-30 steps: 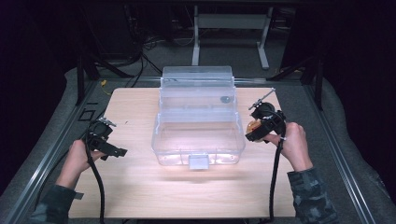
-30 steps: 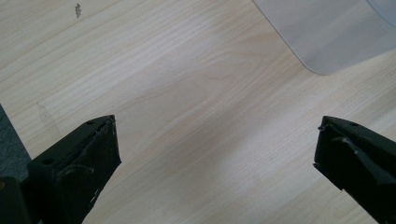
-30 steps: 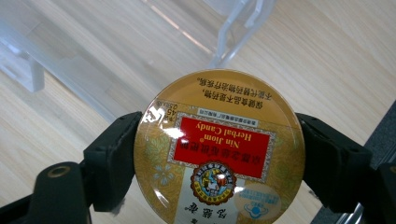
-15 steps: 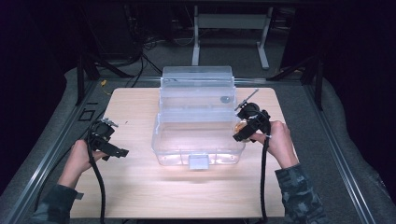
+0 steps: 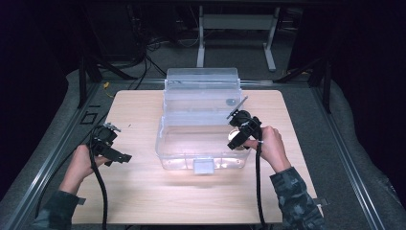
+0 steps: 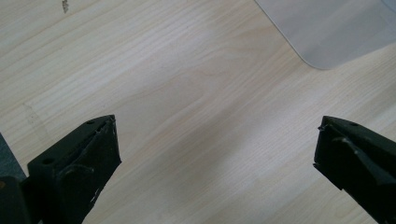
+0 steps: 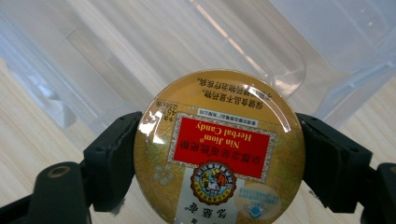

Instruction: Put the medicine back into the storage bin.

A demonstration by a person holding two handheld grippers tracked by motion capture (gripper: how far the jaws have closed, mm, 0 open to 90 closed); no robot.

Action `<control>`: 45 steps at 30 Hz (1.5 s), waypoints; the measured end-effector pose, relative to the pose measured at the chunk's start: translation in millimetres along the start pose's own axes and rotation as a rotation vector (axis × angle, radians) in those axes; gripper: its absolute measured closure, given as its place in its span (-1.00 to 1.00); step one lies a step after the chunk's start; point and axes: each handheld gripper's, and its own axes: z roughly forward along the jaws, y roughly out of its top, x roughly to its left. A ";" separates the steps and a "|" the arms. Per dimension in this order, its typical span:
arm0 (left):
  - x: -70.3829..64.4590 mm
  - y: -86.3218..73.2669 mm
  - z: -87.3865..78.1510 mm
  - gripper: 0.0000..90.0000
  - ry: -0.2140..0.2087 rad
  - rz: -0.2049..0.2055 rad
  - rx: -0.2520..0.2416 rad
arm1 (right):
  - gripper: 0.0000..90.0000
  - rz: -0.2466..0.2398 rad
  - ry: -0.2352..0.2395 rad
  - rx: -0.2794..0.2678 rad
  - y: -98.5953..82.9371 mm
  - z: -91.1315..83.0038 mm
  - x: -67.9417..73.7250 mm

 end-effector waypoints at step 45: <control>-1.8 1.9 2.2 -1.00 -0.008 0.001 -0.007 | -0.74 0.025 0.033 0.025 -6.3 7.3 -0.5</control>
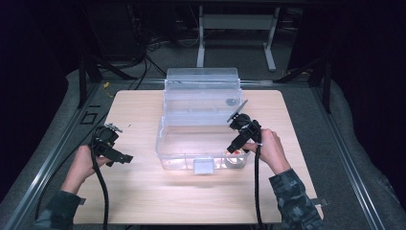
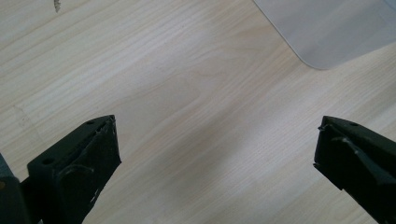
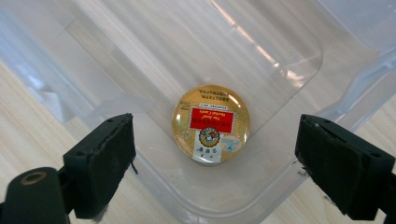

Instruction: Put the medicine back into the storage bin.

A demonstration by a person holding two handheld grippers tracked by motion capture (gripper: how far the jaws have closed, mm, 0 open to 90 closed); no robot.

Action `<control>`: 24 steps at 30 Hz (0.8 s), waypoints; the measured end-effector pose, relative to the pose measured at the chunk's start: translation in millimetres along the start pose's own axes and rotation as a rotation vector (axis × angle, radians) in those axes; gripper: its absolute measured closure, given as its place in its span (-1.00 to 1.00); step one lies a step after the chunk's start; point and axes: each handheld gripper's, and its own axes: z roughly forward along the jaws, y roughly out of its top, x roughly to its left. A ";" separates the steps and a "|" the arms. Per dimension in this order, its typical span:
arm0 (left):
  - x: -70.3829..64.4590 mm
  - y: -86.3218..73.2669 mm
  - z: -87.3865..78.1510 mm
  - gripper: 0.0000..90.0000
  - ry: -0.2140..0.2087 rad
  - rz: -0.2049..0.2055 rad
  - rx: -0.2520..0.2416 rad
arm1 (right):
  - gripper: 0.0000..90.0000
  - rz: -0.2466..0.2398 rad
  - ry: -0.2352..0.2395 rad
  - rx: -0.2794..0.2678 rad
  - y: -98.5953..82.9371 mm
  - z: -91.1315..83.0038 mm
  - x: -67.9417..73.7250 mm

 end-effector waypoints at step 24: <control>-14.6 33.3 -15.3 -1.00 -0.006 0.055 -0.077 | -0.73 -0.055 0.054 -0.166 -24.7 -15.4 21.5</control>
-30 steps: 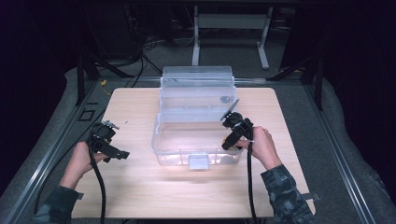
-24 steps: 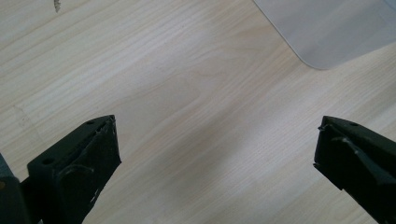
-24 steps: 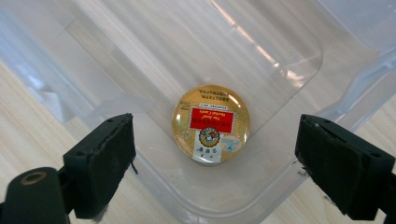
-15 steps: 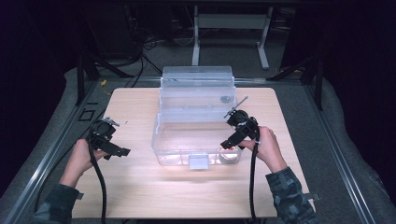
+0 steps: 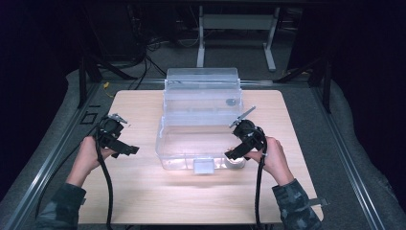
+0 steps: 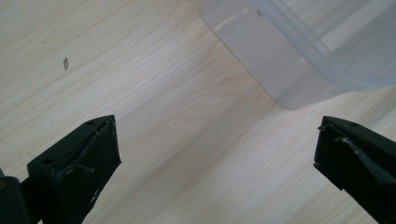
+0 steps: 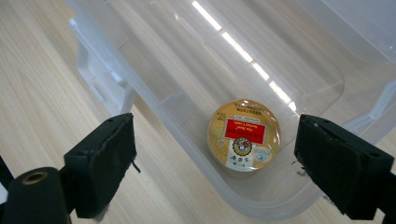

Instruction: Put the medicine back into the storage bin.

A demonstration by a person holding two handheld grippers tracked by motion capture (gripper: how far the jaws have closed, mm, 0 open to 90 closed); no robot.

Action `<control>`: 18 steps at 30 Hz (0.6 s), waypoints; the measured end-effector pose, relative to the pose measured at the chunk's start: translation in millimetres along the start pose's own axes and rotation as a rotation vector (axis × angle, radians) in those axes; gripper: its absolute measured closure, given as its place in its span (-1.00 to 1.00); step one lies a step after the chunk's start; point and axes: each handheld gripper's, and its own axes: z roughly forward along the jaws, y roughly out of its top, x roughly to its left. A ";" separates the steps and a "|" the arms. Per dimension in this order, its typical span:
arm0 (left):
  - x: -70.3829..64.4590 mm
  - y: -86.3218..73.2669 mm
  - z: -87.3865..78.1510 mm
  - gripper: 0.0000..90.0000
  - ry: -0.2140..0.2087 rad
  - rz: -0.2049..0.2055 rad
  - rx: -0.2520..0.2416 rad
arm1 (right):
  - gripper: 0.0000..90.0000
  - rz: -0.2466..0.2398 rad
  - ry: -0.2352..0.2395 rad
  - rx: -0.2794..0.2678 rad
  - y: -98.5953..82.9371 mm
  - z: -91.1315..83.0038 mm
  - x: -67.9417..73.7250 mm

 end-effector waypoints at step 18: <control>-15.2 49.1 2.1 -1.00 -0.021 0.072 -0.033 | -0.69 -0.024 -0.004 -0.028 -7.5 9.7 14.2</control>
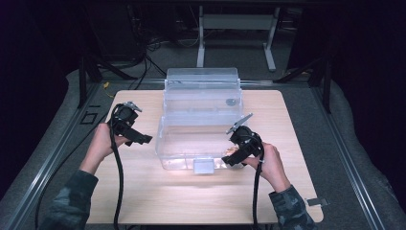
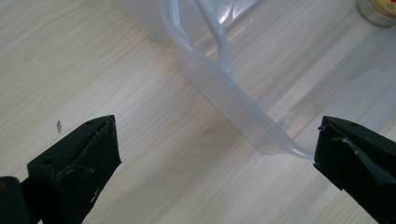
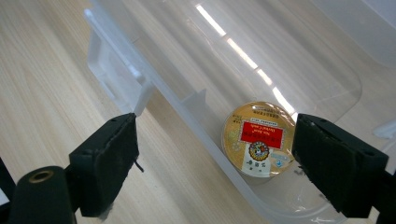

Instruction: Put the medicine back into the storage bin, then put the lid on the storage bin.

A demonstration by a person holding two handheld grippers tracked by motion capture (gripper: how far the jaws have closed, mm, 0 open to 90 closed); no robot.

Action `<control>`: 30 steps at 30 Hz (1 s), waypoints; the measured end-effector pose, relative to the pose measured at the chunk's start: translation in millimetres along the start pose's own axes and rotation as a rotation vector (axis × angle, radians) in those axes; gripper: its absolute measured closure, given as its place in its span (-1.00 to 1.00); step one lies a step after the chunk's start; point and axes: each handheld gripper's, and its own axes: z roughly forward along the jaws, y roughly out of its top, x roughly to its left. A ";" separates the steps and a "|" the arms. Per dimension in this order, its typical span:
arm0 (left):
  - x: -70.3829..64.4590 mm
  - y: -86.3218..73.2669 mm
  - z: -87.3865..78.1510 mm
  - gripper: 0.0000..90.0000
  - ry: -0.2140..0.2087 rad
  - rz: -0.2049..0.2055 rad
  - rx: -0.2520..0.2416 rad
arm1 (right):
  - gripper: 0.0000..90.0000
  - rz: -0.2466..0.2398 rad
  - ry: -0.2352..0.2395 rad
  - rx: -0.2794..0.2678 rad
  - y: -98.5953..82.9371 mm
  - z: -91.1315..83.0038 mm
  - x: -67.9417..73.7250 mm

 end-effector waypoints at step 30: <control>-10.1 104.0 20.4 -0.99 -0.027 0.072 -0.096 | -0.66 -0.010 0.006 -0.020 -3.8 8.8 8.9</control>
